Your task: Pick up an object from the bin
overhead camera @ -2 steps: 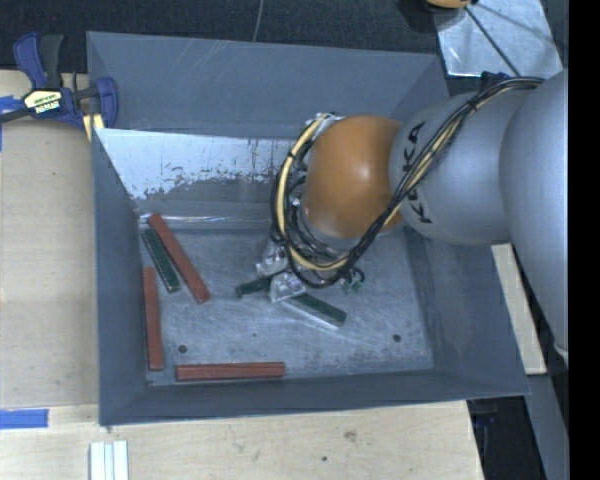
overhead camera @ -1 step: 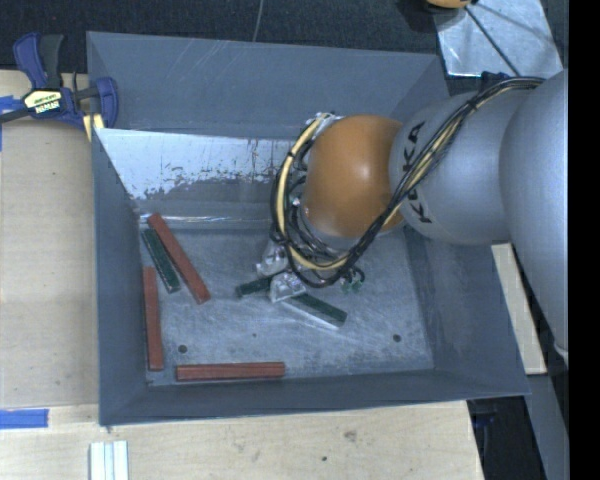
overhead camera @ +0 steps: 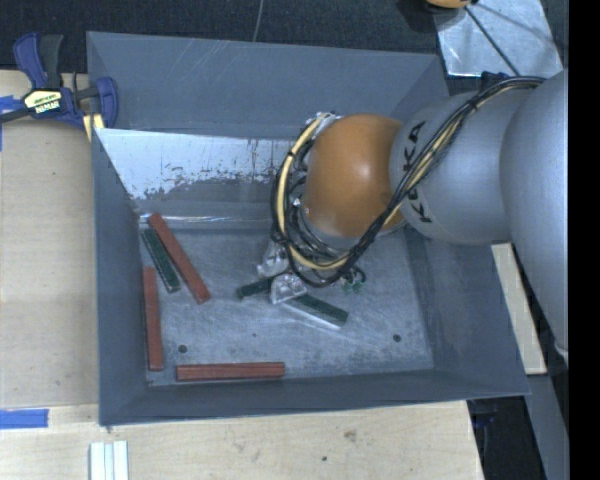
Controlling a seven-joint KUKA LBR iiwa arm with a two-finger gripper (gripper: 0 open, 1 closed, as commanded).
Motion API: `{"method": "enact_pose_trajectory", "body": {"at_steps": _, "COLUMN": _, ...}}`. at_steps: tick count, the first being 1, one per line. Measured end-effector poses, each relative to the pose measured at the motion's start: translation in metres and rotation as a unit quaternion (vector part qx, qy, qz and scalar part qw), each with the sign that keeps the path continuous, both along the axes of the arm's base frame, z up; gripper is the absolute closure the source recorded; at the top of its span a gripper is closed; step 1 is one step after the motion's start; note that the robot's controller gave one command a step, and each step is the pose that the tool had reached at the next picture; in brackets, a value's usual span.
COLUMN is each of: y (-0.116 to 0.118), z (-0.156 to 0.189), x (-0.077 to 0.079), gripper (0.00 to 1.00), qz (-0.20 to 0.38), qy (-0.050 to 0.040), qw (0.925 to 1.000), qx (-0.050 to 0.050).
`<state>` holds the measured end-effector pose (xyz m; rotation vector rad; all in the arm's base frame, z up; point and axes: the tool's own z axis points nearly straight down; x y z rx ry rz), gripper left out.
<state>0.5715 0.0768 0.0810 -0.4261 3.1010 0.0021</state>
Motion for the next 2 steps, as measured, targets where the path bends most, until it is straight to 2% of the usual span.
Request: {"method": "enact_pose_trajectory", "body": {"at_steps": 2, "y": -0.001, "z": 0.012, "x": -0.003, "gripper": 1.0, "qz": -0.001, "qy": 0.0083, "qw": 1.0, "qx": -0.002}}
